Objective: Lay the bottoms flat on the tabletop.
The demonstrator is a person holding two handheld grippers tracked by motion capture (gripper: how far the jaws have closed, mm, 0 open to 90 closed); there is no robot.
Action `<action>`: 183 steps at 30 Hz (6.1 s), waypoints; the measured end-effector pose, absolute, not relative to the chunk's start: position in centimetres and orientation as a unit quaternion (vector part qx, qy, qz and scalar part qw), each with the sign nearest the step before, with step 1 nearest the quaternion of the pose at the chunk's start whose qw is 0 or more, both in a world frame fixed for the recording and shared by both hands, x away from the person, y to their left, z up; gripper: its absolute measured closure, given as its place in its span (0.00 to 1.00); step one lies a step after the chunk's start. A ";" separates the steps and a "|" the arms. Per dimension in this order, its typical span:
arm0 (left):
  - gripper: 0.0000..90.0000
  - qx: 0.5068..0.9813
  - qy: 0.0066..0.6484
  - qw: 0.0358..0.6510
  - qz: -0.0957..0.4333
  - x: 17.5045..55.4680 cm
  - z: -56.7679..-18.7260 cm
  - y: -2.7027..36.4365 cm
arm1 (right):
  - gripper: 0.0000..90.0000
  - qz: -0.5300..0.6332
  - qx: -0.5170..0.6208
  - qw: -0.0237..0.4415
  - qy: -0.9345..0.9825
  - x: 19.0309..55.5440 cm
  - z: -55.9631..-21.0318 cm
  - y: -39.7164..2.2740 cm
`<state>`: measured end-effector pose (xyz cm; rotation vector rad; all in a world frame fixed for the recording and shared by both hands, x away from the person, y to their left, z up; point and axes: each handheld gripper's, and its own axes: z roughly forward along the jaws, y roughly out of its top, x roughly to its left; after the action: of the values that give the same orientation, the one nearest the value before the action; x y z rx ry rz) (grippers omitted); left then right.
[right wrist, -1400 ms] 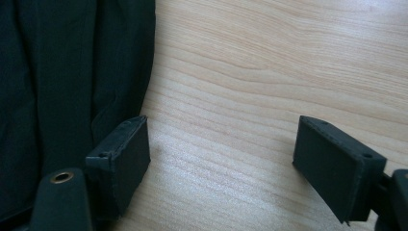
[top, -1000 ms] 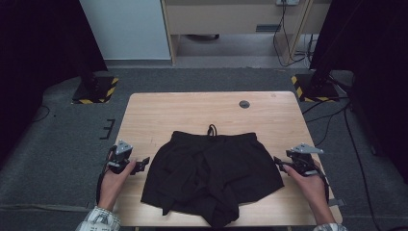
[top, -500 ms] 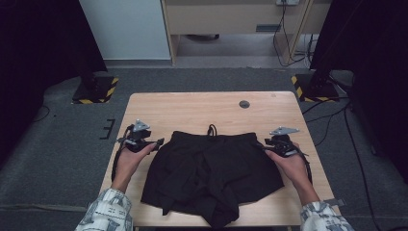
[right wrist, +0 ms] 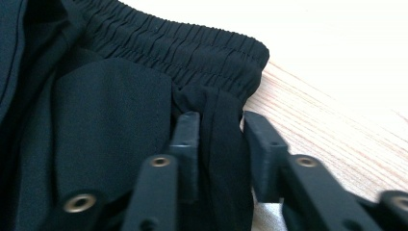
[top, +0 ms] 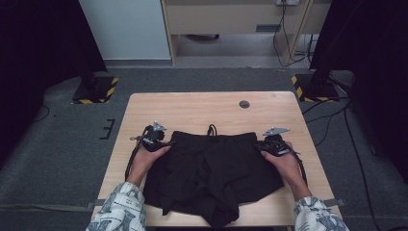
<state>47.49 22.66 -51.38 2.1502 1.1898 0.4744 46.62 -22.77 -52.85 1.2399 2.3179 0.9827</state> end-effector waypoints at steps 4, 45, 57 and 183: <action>0.60 0.820 0.453 0.309 0.164 47.7 -52.0 22.6 | 0.89 0.349 0.433 0.162 0.815 46.6 -52.9 -22.8; 0.98 0.770 0.391 0.429 0.266 47.3 -37.2 20.3 | 0.99 0.455 0.386 0.279 0.752 47.3 -36.3 -24.0; 0.98 0.766 0.390 0.434 0.271 48.9 -35.3 20.2 | 0.99 0.473 0.386 0.285 0.739 48.8 -34.6 -24.0; 0.93 0.826 0.393 0.355 0.192 42.2 -52.4 18.6 | 0.98 0.397 0.421 0.225 0.784 43.3 -48.8 -15.8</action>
<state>42.25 18.56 -52.40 2.1356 1.0169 0.4950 43.28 -15.84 -48.84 1.1623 2.1626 1.0961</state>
